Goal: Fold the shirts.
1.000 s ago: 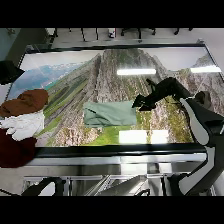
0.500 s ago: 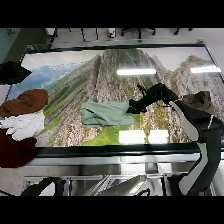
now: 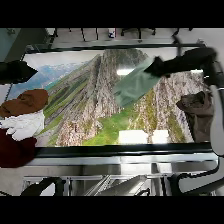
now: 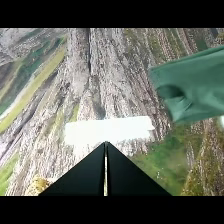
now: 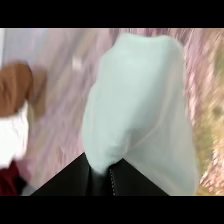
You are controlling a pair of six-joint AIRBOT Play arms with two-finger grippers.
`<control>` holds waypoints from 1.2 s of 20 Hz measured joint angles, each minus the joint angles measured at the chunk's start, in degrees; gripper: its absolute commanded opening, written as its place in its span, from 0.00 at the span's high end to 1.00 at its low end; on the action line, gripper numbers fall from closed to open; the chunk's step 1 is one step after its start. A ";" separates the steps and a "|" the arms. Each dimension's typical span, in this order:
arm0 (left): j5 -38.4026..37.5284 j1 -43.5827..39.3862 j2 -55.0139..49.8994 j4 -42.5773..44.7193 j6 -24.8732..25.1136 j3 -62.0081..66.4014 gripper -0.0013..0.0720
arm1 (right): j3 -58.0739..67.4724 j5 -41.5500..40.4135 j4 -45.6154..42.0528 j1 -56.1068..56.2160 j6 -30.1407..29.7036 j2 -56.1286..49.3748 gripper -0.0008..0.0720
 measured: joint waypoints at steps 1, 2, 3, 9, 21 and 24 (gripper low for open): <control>0.09 -0.04 0.00 0.00 0.00 0.00 0.96 | 1.55 -0.02 0.24 -2.99 1.33 1.49 0.96; 0.20 -0.07 0.00 -0.02 0.00 0.00 0.96 | 2.64 -0.02 0.35 -6.16 2.56 2.62 0.96; 0.24 -0.07 0.00 -0.20 -0.02 0.00 0.96 | 3.39 0.02 0.35 -9.38 3.65 3.41 0.96; 0.63 -0.07 0.00 -0.44 -0.02 0.00 0.96 | 5.07 2.67 0.35 -28.17 6.86 4.70 0.96; 0.20 -3.61 -0.02 -0.42 -0.15 0.00 0.96 | 5.38 11.80 2.60 -36.35 7.54 1.42 0.96; -0.02 -6.21 -0.55 -0.42 -0.15 0.00 0.96 | 5.29 9.86 0.37 -36.48 12.26 1.40 0.96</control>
